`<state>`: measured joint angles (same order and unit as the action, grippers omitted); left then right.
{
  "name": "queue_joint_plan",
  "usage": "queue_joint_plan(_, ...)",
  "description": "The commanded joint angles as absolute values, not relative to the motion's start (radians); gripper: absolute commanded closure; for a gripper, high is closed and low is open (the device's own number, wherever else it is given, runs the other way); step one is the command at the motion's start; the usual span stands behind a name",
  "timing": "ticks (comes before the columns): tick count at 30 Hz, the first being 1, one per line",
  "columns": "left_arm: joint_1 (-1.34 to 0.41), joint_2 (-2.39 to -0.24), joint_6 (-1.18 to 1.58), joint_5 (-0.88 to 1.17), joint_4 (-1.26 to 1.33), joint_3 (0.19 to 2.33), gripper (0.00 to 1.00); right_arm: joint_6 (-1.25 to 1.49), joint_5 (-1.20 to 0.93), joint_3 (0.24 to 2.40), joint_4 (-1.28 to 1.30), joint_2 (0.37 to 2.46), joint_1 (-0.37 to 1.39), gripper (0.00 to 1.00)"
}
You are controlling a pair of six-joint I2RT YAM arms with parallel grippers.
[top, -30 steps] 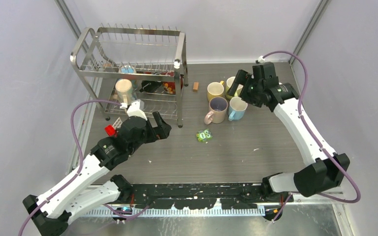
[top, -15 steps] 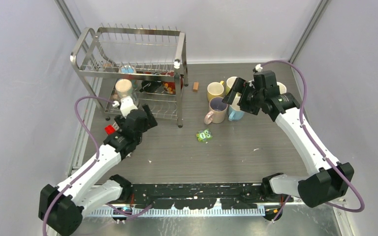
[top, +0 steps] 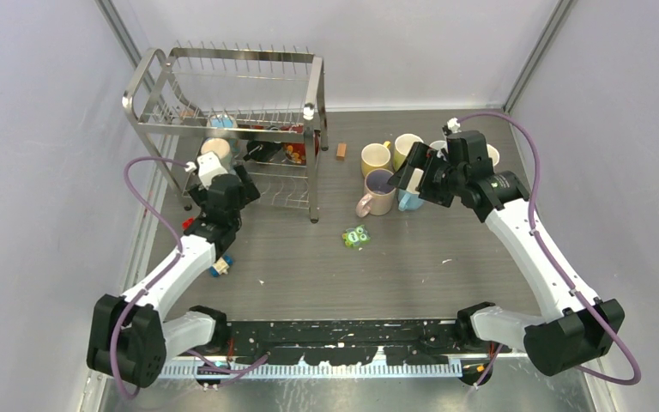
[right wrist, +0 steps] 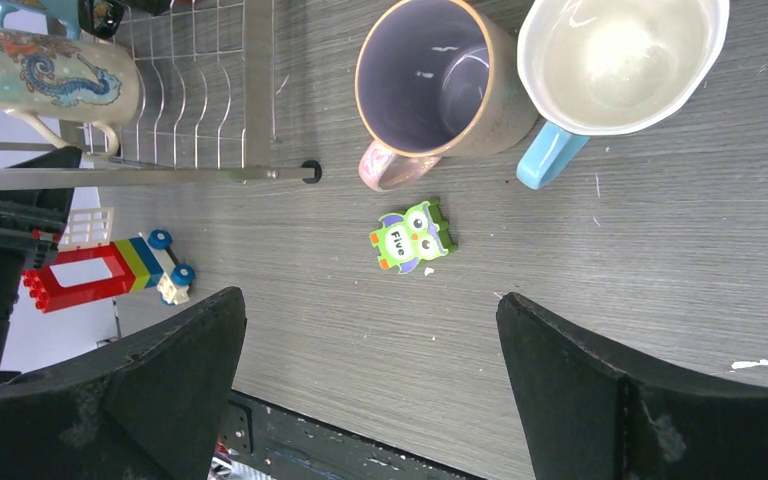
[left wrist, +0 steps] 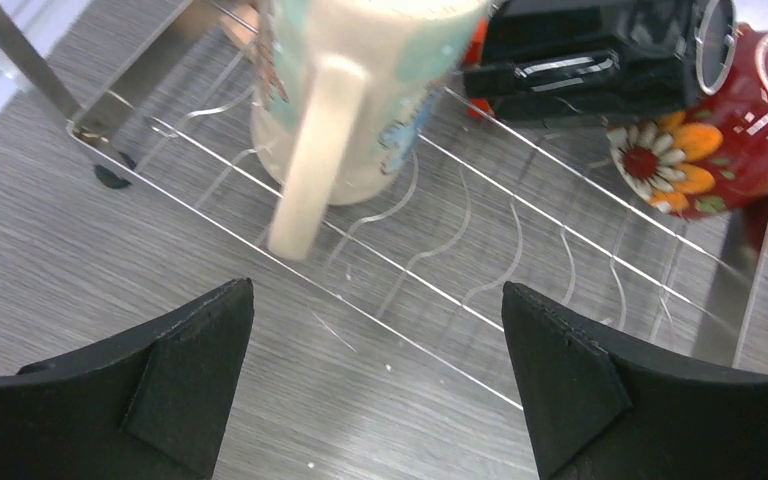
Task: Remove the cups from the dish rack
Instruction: Unload the cup from the dish rack.
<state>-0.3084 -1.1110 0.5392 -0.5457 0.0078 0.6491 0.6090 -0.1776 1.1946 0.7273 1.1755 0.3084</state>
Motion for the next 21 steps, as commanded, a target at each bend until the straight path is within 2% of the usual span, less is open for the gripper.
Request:
queue_joint_plan(1, -0.24, -1.122, 0.465, -0.553, 0.137, 0.658, 0.06, 0.617, -0.202, 1.193, 0.701, 1.141, 0.317, 0.0)
queue_joint_plan(11, -0.165, -1.229, 0.399, -0.47, 0.232, 0.672, 0.25, 0.617, -0.215, 1.186, 0.692, 1.149, 0.319, 0.0)
queue_joint_plan(17, -0.131, -1.288, 0.398, -0.454, 0.245, 0.688, 0.39, 0.615, -0.218, 1.186, 0.692, 1.156, 0.321, 0.0)
queue_joint_plan(21, -0.117, -1.329, 0.392, -0.441, 0.254, 0.698, 0.45, 0.615, -0.219, 1.184, 0.69, 1.162, 0.32, 0.0)
